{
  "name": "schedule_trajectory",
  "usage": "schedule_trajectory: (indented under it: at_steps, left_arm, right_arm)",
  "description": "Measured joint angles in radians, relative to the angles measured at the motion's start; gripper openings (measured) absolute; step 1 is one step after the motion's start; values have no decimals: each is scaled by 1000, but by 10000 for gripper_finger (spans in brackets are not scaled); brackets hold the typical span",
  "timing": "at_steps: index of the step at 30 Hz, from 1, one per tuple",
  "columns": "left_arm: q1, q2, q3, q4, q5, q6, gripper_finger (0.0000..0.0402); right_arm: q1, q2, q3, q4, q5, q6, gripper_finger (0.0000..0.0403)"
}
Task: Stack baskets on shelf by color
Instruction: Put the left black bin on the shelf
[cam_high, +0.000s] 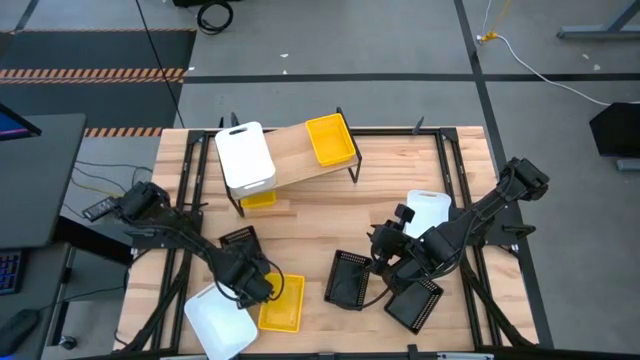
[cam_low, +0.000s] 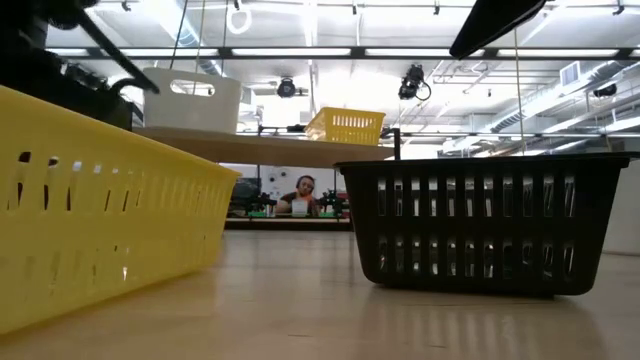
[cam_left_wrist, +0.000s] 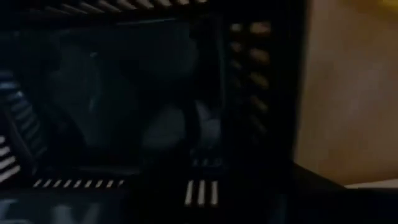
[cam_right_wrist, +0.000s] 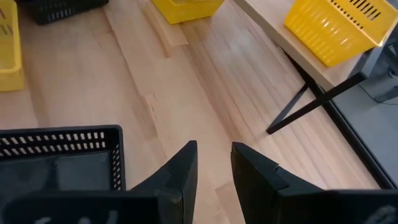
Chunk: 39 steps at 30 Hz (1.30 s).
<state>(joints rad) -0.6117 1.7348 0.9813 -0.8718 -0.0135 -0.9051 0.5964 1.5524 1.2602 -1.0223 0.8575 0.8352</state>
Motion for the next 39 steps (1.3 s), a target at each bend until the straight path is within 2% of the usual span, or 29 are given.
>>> schedule_trajectory:
  at_steps: [5, 6, 13, 17, 23, 32, 39]
  left_arm:
    - [0, -8, 37, -2, 10, 18, 26]
    - [2, -8, 55, -5, 6, 26, 14]
    - [28, -8, 234, -117, -50, 105, 8]
    - [57, -8, 354, -210, -121, 163, 7]
    - [118, -8, 502, -243, -201, 331, 5]
    - [267, -8, 682, -232, -275, 608, 6]
    - [419, -8, 784, -276, -273, 690, 6]
  right_arm:
    - [0, 0, 0, 4, 1, 0, 103]
    - [0, 0, 0, 4, 1, 0, 103]
    - [0, 0, 0, 5, -11, 0, 103]
    - [0, 0, 0, 5, -16, 0, 103]
    - [6, 0, 0, 5, -21, 0, 103]
    - [26, 0, 0, 5, -21, 6, 103]
    - [45, 0, 0, 5, -21, 6, 103]
